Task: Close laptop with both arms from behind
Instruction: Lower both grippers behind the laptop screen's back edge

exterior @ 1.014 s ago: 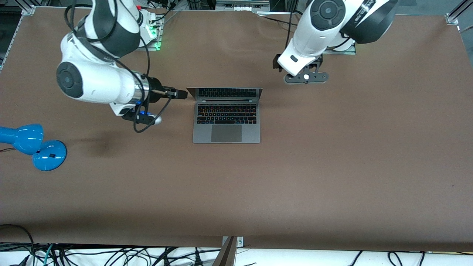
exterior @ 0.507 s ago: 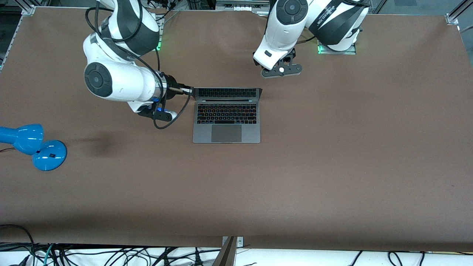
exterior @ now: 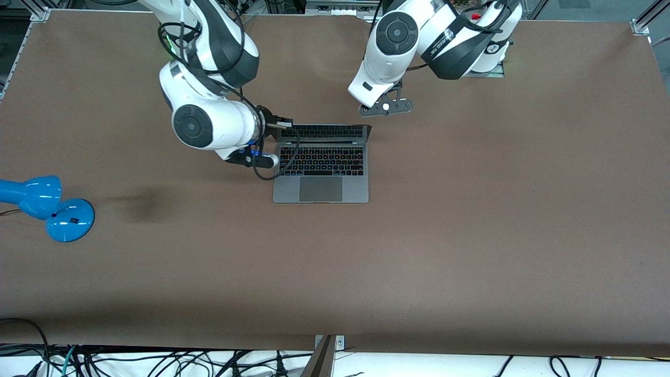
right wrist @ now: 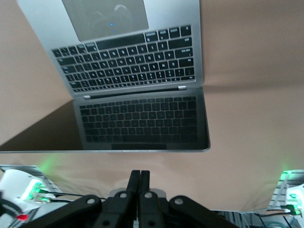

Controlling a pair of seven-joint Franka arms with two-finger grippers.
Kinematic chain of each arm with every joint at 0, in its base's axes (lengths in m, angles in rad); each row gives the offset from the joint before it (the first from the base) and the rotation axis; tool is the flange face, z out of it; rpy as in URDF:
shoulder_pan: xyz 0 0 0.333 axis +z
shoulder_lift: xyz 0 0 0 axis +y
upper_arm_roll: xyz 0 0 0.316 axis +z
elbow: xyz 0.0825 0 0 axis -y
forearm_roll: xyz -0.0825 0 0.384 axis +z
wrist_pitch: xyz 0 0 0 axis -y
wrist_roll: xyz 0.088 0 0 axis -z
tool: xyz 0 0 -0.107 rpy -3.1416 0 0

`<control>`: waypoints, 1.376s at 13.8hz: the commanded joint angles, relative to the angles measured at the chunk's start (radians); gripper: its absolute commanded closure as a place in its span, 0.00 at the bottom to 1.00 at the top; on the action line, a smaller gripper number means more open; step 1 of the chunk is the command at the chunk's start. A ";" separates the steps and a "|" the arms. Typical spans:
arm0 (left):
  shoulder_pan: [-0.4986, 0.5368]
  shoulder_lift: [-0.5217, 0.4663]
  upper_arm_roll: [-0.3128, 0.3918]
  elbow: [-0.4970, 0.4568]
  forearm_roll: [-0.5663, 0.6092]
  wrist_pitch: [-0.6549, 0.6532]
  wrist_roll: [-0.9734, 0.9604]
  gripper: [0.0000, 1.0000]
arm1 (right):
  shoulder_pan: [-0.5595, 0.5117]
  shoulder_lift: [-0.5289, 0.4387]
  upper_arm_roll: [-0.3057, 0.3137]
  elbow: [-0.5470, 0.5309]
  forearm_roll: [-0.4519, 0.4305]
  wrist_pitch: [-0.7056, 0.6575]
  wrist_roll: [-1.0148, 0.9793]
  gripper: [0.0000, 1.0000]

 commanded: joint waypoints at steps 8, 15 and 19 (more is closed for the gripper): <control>-0.009 0.168 0.004 0.051 0.068 0.078 0.031 1.00 | 0.027 0.053 0.001 -0.014 -0.048 -0.053 -0.050 0.95; -0.011 0.248 0.010 0.099 0.107 0.082 0.031 1.00 | 0.029 0.062 0.001 -0.011 -0.123 -0.020 -0.050 0.95; -0.012 0.316 0.010 0.160 0.140 0.081 0.018 1.00 | 0.029 0.062 0.001 -0.011 -0.133 0.017 -0.051 0.95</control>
